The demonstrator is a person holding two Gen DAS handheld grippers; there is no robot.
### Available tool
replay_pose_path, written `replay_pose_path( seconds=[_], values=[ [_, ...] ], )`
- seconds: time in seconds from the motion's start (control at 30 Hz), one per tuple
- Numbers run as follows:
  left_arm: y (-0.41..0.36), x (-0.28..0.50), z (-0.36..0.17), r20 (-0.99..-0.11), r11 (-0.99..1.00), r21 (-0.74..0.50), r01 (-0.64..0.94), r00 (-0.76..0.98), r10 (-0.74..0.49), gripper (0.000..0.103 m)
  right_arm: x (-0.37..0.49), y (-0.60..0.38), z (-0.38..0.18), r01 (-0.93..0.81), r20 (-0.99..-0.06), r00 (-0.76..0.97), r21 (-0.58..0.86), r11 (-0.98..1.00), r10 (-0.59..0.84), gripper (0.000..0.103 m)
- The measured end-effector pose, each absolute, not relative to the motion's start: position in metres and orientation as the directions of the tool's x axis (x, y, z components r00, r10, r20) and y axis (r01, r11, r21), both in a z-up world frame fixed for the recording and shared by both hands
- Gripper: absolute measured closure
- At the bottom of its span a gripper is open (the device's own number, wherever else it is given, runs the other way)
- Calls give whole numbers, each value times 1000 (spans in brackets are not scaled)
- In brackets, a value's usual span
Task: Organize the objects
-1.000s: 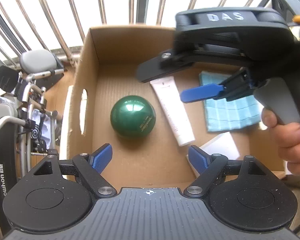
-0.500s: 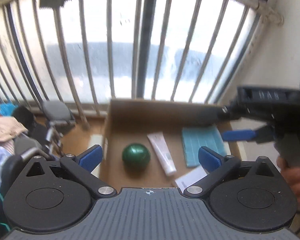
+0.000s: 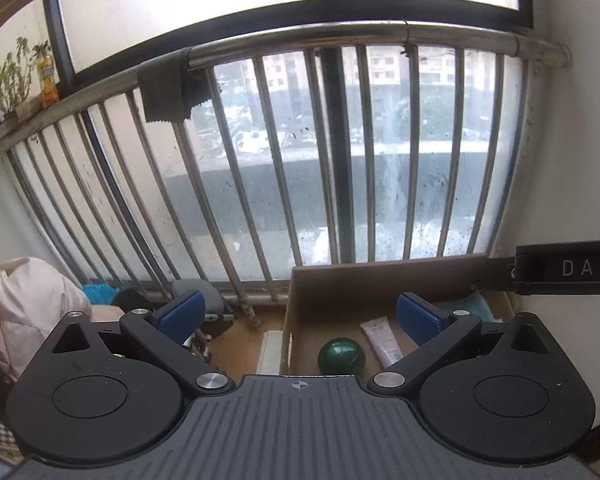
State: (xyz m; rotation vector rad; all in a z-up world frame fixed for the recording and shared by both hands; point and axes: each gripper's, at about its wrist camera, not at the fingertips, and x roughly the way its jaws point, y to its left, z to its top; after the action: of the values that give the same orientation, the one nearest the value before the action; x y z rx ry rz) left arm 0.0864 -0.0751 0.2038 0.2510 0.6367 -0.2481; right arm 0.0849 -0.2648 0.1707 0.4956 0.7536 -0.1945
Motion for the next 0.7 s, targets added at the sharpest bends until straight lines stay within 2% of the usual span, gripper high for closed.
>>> replay_pose_path(
  seconds=[0.13,0.37,0.5,0.7],
  values=[
    [-73,82,199,-618,944,125,305,768,-166,1,68,-253,177,390,-699,707,264,882,-103,0],
    [-59,104,167,-716,944,-49,326,648,-261,1,55,-244,167,493,-724,641,135,860,-254,0],
    [-54,124,129,-781,942,-115,316,557,-282,1,58,-239,143,510,-751,592,68,858,-292,0],
    [-51,135,87,-833,938,-96,333,490,-259,1,69,-231,91,478,-778,575,65,876,-256,0]
  ],
)
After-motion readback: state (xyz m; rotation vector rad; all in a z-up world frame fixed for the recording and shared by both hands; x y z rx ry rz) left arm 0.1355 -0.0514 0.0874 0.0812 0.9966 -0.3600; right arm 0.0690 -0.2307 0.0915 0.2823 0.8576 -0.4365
